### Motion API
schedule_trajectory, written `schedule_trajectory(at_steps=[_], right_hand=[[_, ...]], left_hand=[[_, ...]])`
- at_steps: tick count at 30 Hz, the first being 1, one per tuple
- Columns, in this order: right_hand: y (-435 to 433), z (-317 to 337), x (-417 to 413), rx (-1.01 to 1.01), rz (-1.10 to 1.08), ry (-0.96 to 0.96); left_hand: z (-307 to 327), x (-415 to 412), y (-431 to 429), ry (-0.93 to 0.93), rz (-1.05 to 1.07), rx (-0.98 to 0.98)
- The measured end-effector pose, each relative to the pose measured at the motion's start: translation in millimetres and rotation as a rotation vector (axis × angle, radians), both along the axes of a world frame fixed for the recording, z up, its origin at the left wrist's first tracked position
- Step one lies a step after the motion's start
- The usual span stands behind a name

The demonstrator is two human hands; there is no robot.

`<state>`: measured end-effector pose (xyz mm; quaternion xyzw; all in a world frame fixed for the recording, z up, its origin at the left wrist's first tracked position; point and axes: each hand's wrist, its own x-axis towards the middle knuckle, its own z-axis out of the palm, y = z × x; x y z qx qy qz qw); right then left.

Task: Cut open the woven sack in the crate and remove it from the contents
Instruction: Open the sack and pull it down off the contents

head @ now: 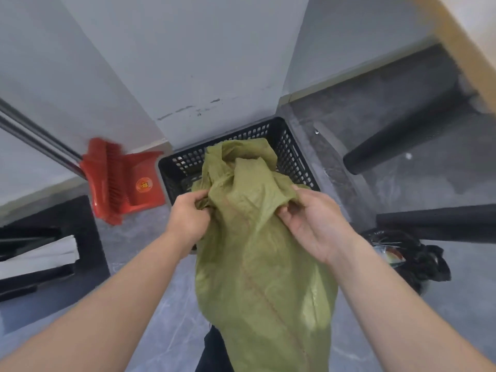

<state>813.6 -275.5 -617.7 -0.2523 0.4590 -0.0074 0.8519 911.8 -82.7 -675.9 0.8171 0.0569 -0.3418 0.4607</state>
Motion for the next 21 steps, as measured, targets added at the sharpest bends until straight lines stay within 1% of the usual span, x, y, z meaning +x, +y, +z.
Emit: schedule_trajectory(at_steps=[3, 6, 8, 9, 11, 12, 14, 15, 16, 17, 19, 20, 21], right_hand=[[-2, -10, 35, 0.046, -0.003, -0.039], [-6, -19, 65, 0.052, 0.011, -0.048], [-10, -26, 87, 0.030, 0.022, -0.015], [-13, -31, 100, 0.020, 0.021, 0.002], [-17, -38, 124, 0.027, 0.007, 0.020], [-18, -41, 135, 0.049, 0.000, 0.027], [-21, -46, 156, 0.103, 0.007, 0.028], [-21, -47, 164, 0.126, 0.016, 0.025], [-20, -47, 171, 0.139, 0.021, 0.022], [-19, -49, 176, 0.147, 0.016, 0.011], [-16, -50, 184, 0.148, 0.000, -0.029], [-15, -49, 186, 0.139, -0.007, -0.050], [-15, -49, 188, 0.126, -0.019, -0.070]], left_hand=[[-4, 35, -13, 0.064, 0.122, -0.054], [-4, 63, -26, 0.220, 0.216, -0.166], [-7, 78, -33, 0.282, 0.159, -0.189], [-8, 87, -35, 0.298, 0.103, -0.168], [-6, 101, -39, 0.300, 0.073, -0.085], [-12, 110, -36, 0.287, 0.030, -0.088], [-53, 130, -20, 0.291, -0.017, -0.038], [-77, 141, -8, 0.258, -0.035, -0.010], [-84, 145, -2, 0.255, -0.072, -0.024], [-74, 145, -2, 0.278, -0.068, -0.029], [-25, 129, -13, 0.273, 0.051, -0.009], [0, 120, -26, 0.304, 0.096, -0.002], [3, 113, -27, 0.316, 0.124, -0.022]])
